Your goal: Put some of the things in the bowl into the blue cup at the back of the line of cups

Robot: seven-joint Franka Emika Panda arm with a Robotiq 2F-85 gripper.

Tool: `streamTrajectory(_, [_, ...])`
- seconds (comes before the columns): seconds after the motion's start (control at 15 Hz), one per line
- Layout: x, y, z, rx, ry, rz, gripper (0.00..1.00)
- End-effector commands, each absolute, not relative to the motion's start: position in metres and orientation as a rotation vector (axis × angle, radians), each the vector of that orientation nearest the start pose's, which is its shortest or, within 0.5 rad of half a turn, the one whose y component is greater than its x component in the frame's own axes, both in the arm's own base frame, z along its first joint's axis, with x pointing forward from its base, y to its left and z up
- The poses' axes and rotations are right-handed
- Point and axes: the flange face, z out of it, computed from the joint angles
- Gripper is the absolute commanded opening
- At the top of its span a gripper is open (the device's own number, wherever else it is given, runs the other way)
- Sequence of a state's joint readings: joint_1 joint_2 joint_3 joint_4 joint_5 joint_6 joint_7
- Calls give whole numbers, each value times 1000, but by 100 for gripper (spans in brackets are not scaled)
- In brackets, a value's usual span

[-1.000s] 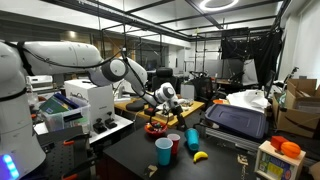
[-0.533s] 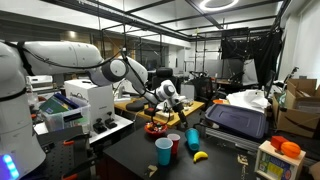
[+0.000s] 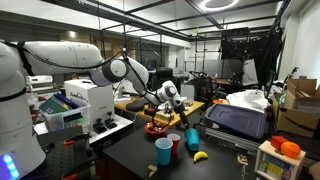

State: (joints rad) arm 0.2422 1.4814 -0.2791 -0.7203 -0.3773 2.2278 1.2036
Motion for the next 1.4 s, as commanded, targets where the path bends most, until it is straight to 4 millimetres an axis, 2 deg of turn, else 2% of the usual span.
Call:
streamTrajectory(0.0, [777,63,31,-3263,1264,-670,100])
streamTrajectory(1.0, [770,50,13,-3264,1271,-621,100])
streamTrajectory(1.07, [770,49,12,-3270,1270,-624,95])
streamTrajectory(1.13, [770,48,12,-3271,1270,-626,74])
streamTrajectory(1.27, [770,45,12,-3275,1272,-631,68])
streamTrajectory(1.33, [770,44,12,-3275,1274,-628,62])
